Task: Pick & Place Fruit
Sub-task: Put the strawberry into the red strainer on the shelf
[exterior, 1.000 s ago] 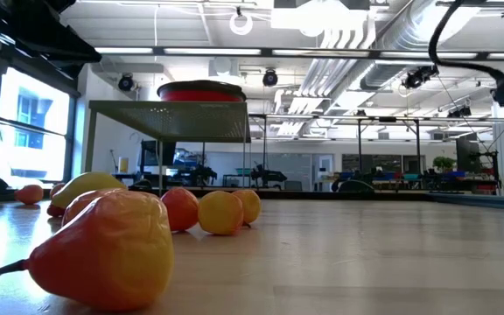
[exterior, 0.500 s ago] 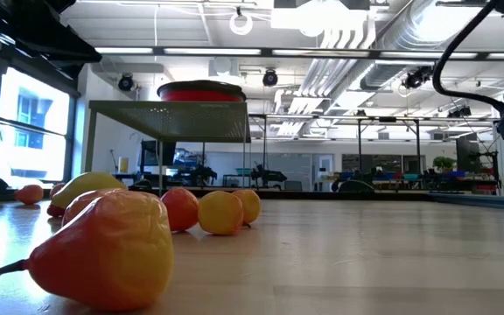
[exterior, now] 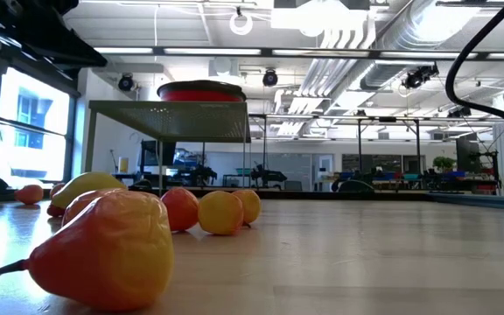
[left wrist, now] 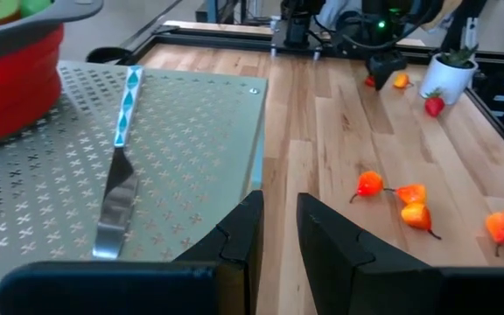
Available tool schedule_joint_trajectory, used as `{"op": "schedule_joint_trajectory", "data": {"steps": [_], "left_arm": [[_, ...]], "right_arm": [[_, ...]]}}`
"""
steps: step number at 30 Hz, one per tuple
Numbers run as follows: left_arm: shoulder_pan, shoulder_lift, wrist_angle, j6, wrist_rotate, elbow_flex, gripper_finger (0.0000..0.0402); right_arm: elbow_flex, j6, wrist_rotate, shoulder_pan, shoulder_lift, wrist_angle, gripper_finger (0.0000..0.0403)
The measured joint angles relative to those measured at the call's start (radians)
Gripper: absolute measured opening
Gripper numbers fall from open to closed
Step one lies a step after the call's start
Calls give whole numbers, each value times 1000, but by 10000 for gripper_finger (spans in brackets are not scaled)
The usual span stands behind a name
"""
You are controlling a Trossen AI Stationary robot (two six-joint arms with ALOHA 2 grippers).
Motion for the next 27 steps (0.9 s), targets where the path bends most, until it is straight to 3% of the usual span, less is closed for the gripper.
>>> {"op": "schedule_joint_trajectory", "data": {"steps": [7, 16, 27], "left_arm": [[0, 0, 0, 6, -14, 0, 67], [0, 0, 0, 6, -16, 0, 67], [0, 0, 0, 6, -17, 0, 67]], "right_arm": [[0, -14, 22, 1, 0, -2, 249], [0, -134, 48, 10, 0, -1, 202], [0, -131, 73, 55, 0, 13, 149]]}}
